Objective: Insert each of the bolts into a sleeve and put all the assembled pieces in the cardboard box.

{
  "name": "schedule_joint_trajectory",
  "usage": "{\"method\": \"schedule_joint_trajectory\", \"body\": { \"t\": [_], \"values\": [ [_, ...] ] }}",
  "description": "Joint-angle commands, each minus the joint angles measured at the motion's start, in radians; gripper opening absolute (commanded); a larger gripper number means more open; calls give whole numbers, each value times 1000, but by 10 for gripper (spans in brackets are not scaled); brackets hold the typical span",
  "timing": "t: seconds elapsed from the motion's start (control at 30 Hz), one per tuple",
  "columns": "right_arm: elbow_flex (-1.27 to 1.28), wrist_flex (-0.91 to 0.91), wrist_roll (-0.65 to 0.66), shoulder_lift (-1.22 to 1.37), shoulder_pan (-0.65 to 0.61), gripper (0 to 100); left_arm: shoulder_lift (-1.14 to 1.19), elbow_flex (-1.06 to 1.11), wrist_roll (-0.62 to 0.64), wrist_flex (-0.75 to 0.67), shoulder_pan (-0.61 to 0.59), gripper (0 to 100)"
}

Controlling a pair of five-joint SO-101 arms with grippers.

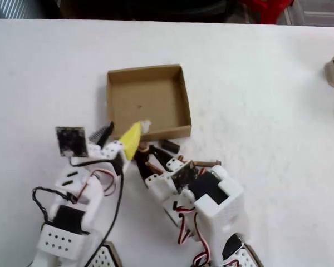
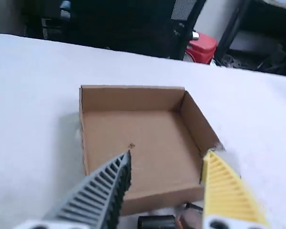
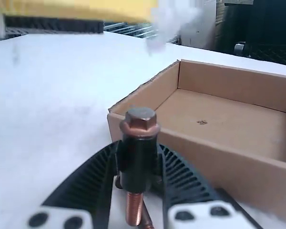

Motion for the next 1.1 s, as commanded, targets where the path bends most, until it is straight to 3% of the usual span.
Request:
{"method": "schedule_joint_trajectory", "body": {
  "t": [0.0, 0.17, 0.2, 0.3, 0.43, 0.73, 1.07],
  "values": [
    [-12, -2, -11, -12, 7, 14, -13, -101, 74, -3, -107, 250],
    [-9, -4, -11, -10, 7, 14, -13, -176, 71, 126, -231, 23],
    [-9, -4, -11, -10, 7, 14, -13, -181, 64, 143, -255, 15],
    [8, -8, -11, -13, 4, 14, -13, -172, 64, 213, -328, 68],
    [29, -41, -9, -15, 4, 14, -13, -144, 26, 285, -404, 33],
    [95, -38, -11, -131, 25, 14, -13, 20, -173, 364, -412, 23],
    [106, 317, -11, -443, 140, 14, -13, 95, -373, 385, -318, 23]
  ]
}}
